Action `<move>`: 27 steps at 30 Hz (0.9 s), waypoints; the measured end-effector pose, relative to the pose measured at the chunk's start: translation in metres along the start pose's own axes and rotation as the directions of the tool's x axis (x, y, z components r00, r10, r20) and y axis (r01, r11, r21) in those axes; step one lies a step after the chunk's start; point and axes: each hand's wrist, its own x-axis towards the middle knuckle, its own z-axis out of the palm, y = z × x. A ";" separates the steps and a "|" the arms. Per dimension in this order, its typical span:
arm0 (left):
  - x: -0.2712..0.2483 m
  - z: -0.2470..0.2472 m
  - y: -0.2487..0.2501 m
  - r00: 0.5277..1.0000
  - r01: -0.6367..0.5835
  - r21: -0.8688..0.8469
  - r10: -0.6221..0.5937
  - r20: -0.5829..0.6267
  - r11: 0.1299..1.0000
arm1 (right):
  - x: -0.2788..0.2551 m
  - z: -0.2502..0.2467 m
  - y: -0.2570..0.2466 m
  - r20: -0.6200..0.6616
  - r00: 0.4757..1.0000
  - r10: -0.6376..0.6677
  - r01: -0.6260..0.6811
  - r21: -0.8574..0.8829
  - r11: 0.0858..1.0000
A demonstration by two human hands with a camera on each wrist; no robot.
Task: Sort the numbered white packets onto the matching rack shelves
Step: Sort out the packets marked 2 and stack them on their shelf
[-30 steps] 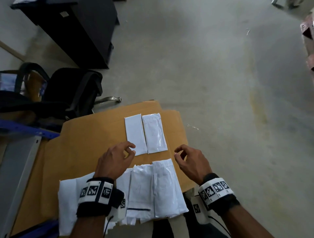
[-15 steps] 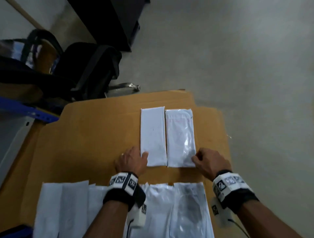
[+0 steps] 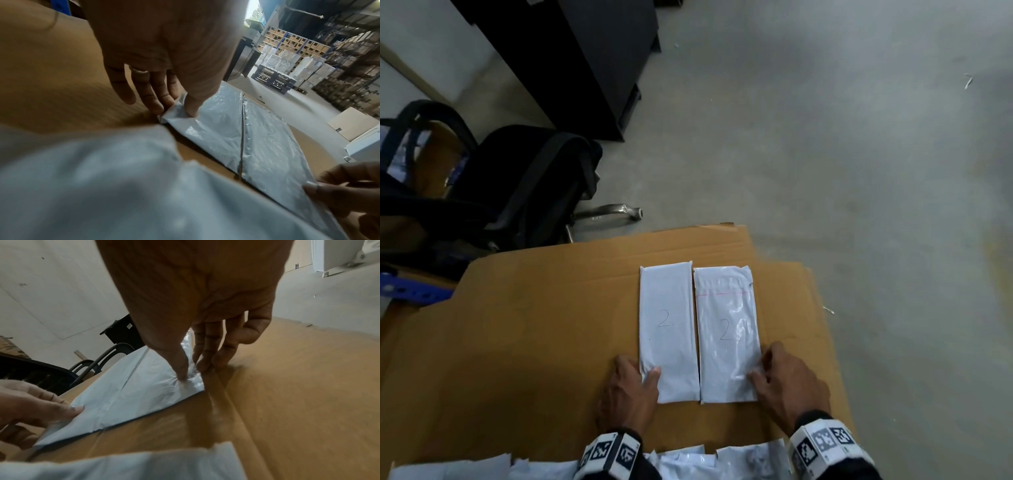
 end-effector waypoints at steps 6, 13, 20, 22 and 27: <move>0.003 -0.006 -0.002 1.000 -0.012 -0.015 0.012 -0.006 1.000 | 0.006 -0.004 0.005 0.017 1.000 -0.020 0.020 -0.002 1.000; -0.002 -0.023 -0.002 0.990 0.144 0.113 -0.144 -0.011 0.983 | 0.006 -0.015 0.014 -0.092 0.996 0.019 -0.026 -0.069 0.997; -0.001 -0.004 0.016 1.000 -0.007 0.256 0.011 -0.015 0.967 | 0.010 0.010 0.011 -0.169 0.970 -0.175 0.151 -0.143 0.978; 0.000 0.005 0.020 0.999 0.017 0.270 -0.026 0.029 0.963 | 0.012 0.016 0.009 -0.096 0.982 -0.161 0.140 -0.196 0.971; -0.004 0.006 0.023 0.996 -0.007 0.358 0.040 -0.084 0.934 | 0.014 0.019 0.011 -0.023 0.988 -0.153 0.141 -0.262 0.955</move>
